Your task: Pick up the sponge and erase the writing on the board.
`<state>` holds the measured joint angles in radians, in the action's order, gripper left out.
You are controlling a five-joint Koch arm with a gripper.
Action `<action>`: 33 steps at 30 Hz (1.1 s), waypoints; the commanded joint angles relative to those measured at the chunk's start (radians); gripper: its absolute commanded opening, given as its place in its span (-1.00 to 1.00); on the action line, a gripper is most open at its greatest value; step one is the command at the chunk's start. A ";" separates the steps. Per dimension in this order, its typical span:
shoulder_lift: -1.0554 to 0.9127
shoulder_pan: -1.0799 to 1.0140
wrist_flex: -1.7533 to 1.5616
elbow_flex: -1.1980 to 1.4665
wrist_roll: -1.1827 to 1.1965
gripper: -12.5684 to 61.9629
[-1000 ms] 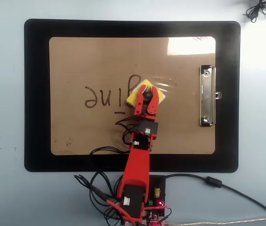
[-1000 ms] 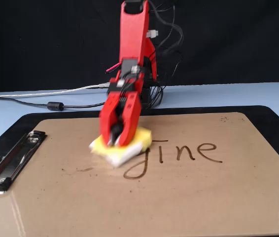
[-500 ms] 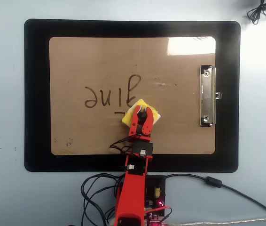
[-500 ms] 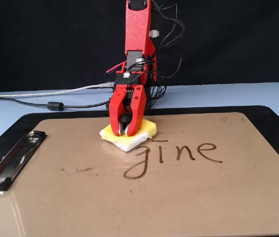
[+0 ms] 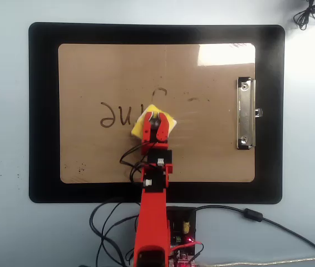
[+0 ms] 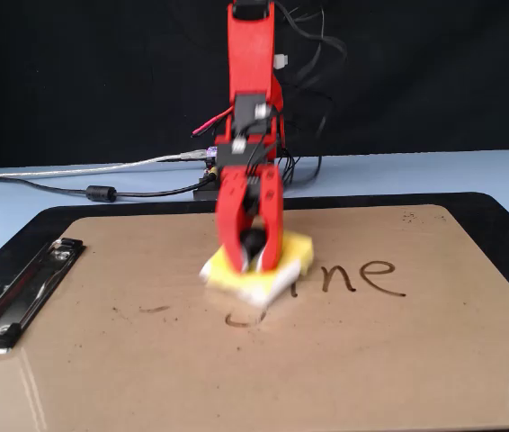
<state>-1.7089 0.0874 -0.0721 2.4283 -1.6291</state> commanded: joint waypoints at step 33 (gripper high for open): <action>0.434 -0.149 -0.247 -0.380 0.000 -0.88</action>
<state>-1.3208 -0.0506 -0.2654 2.0693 -1.6245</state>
